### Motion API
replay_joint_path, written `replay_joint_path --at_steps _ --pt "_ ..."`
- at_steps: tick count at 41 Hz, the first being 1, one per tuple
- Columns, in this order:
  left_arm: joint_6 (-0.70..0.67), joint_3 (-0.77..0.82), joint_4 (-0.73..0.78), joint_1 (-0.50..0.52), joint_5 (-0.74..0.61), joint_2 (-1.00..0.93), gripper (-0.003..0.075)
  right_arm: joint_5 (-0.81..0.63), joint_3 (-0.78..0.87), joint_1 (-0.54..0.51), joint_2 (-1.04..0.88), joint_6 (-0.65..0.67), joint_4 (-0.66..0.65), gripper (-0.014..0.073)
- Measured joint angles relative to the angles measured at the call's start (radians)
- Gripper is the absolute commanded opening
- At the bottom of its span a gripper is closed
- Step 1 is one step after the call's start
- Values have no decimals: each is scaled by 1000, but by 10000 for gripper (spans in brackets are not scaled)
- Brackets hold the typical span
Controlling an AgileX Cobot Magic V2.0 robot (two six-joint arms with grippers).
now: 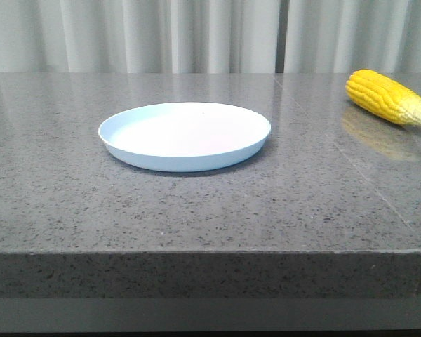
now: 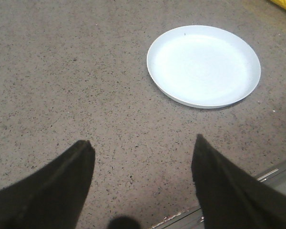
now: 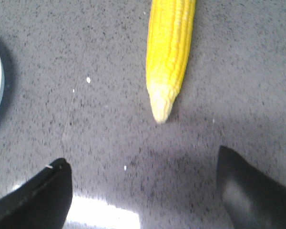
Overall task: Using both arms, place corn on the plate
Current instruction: 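Lower the right gripper and close it around the yellow corn cob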
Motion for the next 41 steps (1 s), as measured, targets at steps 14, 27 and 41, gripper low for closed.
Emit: replay_joint_path --at_steps 14,27,41 --pt "-2 0 0 0 0 0 440 45 -291 2 320 0 2 635" --pt "-2 0 2 0 0 0 440 45 -438 2 547 0 -14 635" --pt "-2 0 2 0 0 0 440 26 -467 2 680 0 -33 605"
